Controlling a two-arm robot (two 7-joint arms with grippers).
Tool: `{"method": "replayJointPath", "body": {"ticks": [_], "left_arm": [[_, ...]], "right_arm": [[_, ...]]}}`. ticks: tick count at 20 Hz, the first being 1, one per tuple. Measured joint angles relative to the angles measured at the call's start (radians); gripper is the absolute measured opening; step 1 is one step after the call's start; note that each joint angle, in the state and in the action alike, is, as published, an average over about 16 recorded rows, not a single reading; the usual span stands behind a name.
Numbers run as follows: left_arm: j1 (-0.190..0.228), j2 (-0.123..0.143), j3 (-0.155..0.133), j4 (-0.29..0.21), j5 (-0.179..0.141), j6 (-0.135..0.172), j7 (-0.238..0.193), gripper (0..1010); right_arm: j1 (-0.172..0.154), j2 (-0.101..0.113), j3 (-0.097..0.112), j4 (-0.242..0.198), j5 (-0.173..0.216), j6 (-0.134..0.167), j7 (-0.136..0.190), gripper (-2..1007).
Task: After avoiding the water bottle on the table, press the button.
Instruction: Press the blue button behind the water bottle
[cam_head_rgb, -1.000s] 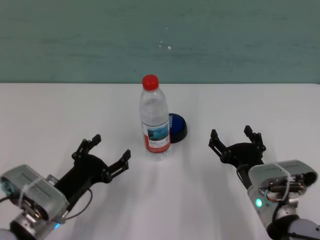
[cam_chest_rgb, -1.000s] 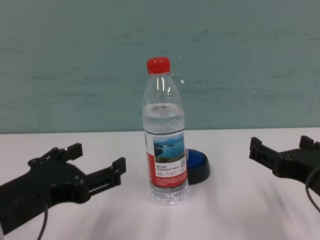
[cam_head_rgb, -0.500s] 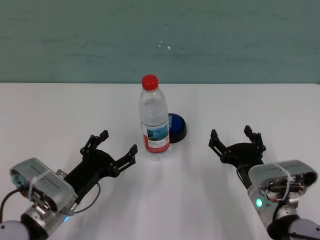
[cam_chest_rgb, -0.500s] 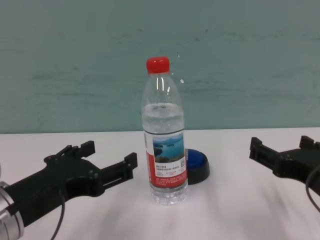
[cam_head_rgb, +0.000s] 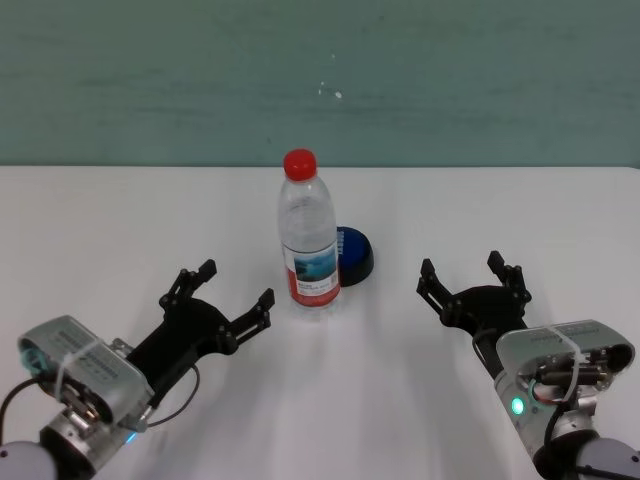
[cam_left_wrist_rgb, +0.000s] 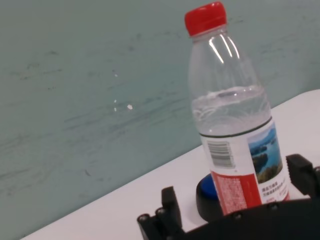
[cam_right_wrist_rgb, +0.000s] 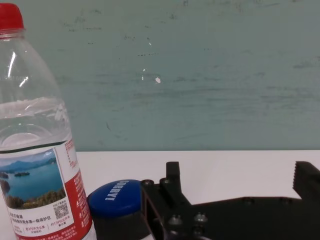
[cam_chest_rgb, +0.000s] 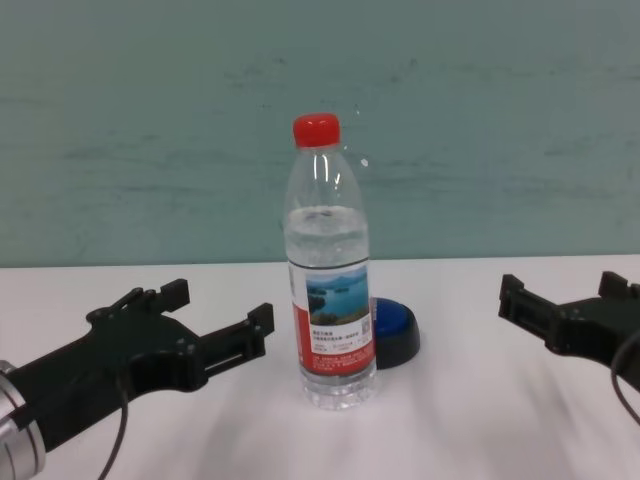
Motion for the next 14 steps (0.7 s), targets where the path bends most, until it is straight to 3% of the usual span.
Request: {"method": "replayJointPath", "body": {"ticks": [8,14], "left_arm": [[0.0,0.008,0.001,-0.007,-0.002,-0.001,-0.008,1000],[0.006,0.037,-0.002,-0.032,-0.021,0.005,-0.033,1000]], "right_arm": [[0.0,0.0,0.0,0.0,0.0,0.0,0.0,1003],[0.0,0.0,0.0,0.0,0.0,0.0,0.0,1003]]}}
